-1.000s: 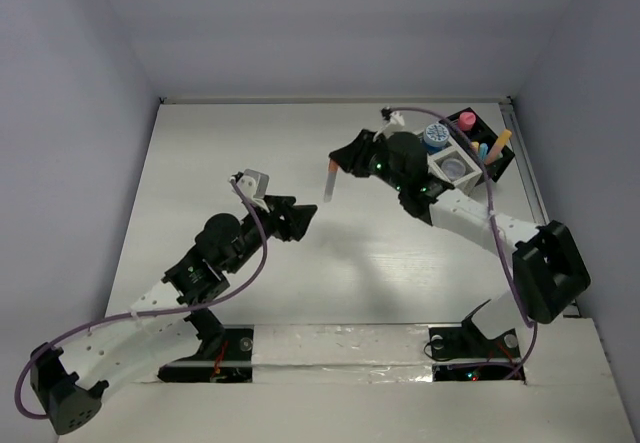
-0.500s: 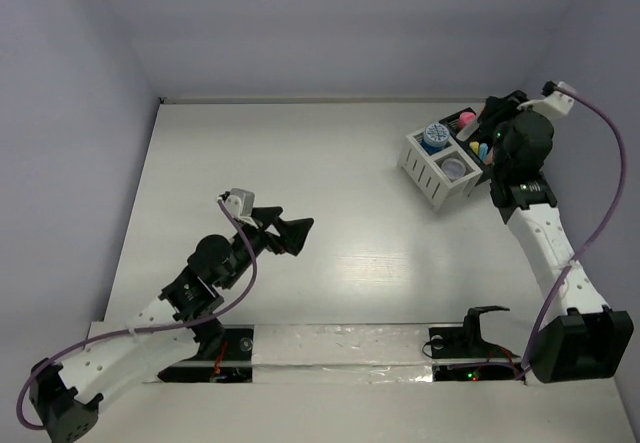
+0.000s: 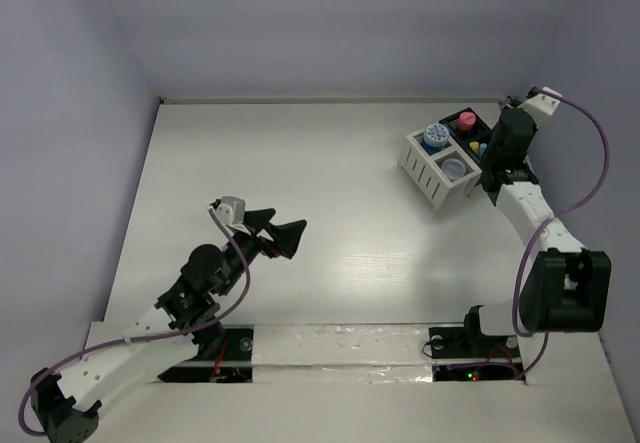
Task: Sort the stationery into containers
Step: Place the pen in the storage box.
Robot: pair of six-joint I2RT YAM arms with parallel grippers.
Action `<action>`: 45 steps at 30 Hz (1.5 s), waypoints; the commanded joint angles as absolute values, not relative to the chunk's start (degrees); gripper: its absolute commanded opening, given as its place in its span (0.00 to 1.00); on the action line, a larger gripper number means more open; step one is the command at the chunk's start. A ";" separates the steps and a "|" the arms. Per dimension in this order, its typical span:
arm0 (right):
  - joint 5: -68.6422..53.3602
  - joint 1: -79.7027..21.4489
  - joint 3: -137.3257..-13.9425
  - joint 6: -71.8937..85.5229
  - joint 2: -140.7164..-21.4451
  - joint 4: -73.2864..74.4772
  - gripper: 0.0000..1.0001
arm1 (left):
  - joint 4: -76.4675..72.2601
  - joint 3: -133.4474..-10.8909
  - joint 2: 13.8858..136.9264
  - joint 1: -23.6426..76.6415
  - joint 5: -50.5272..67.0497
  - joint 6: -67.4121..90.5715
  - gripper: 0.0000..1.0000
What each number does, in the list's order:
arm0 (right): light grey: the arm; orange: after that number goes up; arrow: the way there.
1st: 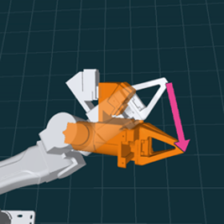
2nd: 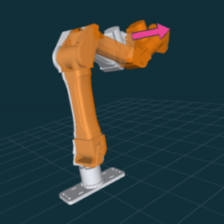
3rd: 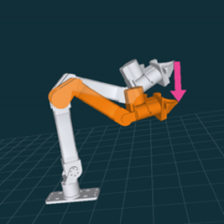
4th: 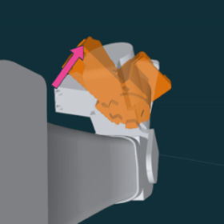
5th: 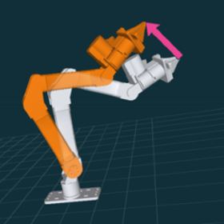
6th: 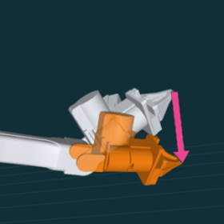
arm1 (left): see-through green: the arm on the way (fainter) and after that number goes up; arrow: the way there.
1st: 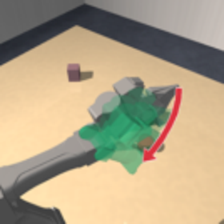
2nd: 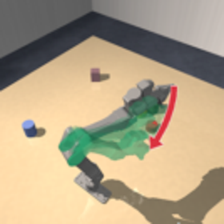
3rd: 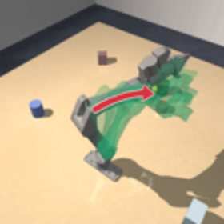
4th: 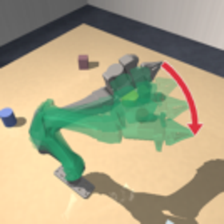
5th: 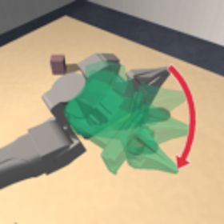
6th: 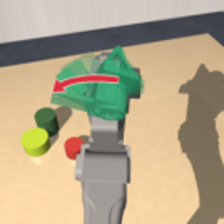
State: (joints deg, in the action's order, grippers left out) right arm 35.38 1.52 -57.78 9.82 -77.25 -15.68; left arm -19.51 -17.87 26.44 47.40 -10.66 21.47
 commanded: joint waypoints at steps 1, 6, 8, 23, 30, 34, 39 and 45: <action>38.85 1.67 -59.50 4.22 -79.18 -23.20 0.00 | -22.06 -17.14 24.26 47.29 -12.04 21.18 0.99; 37.79 1.67 -57.93 2.65 -82.00 -25.22 0.00 | -22.24 -17.31 25.57 47.29 -12.13 21.27 0.99; 36.22 1.67 -57.04 2.20 -82.61 -26.45 0.00 | -22.24 -17.58 26.45 47.29 -12.04 21.27 0.99; 30.50 1.67 -50.27 3.07 -87.36 -36.04 0.00 | -22.85 -17.31 27.86 47.29 -13.18 21.01 0.99; 30.15 1.67 -45.88 10.27 -85.61 -31.91 0.09 | -23.12 -17.40 28.65 47.29 -13.18 20.83 0.99; 29.88 1.14 -43.34 12.74 -83.68 -31.29 0.27 | -23.38 -17.31 28.83 47.29 -13.36 20.92 0.99; 28.66 1.14 -44.12 12.66 -79.90 -28.05 0.72 | -24.17 -17.05 29.27 47.29 -13.71 21.09 0.99; 23.66 0.62 -50.78 15.90 -72.88 -19.10 1.00 | -24.96 -18.98 31.20 47.29 -13.01 22.67 0.99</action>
State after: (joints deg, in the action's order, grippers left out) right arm 26.87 1.04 -45.06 13.37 -77.45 -22.79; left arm -21.37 -17.58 30.46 47.40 -13.13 21.78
